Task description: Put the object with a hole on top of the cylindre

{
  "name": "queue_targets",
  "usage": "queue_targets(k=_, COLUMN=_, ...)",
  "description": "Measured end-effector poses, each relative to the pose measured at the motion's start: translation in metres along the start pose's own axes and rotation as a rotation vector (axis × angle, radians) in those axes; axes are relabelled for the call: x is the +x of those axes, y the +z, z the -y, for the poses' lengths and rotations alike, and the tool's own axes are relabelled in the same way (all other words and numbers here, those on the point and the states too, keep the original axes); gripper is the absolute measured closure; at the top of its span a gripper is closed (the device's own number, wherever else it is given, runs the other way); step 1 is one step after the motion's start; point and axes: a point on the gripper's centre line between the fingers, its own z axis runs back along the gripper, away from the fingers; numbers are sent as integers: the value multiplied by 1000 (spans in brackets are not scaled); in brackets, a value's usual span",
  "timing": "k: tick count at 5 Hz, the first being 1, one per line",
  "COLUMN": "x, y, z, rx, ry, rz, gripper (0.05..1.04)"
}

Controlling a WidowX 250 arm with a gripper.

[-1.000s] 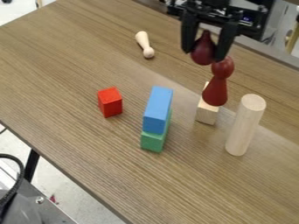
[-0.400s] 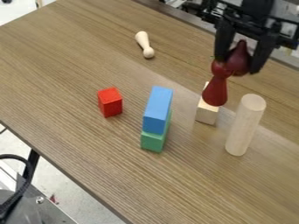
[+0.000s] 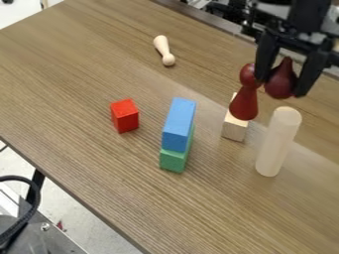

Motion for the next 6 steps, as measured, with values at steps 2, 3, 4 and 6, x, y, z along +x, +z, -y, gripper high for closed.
queue_targets(k=2, x=2, y=-15, z=4, rx=11, ry=-21, rz=-39, gripper=525)
queue_targets(k=3, x=4, y=-18, z=6, rx=7, ry=-27, rz=-41, gripper=524)
queue_targets(k=4, x=5, y=-16, z=8, rx=0, ry=-33, rz=-33, gripper=525)
queue_targets(k=6, x=3, y=-14, z=15, rx=0, ry=-48, rz=-28, gripper=525)
